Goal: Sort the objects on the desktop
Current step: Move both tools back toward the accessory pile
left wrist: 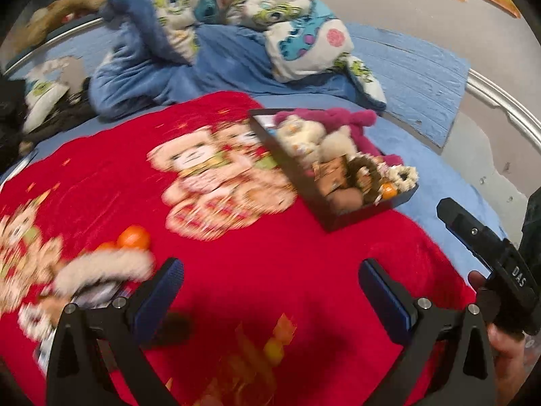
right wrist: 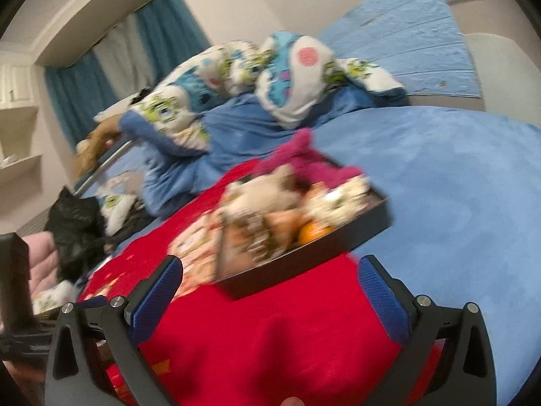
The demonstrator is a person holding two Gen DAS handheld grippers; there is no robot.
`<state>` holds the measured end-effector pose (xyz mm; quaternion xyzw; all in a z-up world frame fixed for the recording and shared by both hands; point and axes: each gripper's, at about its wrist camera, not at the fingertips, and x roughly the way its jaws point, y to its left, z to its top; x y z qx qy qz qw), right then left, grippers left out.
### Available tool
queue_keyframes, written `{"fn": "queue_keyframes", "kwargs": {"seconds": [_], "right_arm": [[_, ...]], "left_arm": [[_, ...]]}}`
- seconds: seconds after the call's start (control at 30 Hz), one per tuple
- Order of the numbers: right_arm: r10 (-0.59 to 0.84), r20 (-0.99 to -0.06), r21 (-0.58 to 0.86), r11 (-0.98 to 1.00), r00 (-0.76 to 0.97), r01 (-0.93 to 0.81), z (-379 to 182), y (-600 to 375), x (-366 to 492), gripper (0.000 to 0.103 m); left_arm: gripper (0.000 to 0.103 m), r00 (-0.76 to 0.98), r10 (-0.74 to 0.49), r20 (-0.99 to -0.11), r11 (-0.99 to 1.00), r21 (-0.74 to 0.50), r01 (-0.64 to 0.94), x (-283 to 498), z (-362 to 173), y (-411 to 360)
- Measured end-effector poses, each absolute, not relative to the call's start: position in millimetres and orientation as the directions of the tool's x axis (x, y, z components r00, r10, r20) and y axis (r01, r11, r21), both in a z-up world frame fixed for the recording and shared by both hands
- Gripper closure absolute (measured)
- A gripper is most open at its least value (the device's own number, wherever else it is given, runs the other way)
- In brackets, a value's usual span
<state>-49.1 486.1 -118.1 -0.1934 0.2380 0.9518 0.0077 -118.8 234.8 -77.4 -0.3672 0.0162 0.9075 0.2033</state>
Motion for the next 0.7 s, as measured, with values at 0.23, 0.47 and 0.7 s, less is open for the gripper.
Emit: {"fn": "queue_keyframes", "kwargs": {"seconds": [0.23,0.47,0.7], "right_arm": [[-0.187,-0.374,0.439,-0.898,-0.908,0.004,-103,403,-36,0.0],[-0.262,-0.359,0.451,-0.889,-0.896,0.08,-84,337,-26,0.0],[-0.372,-0.373,0.463,-0.869,-0.85,0.177,-80,280,-27,0.0]], "left_arm": [[0.0,-0.669,0.265,-0.695,-0.956,-0.098,-0.276,-67,-77,157],[0.0,-0.695,0.182,-0.696,-0.981,-0.082,-0.175,-34,-72,76],[0.0,-0.721,0.1,-0.685,-0.993,-0.119,-0.025,-15,-68,-1]]}}
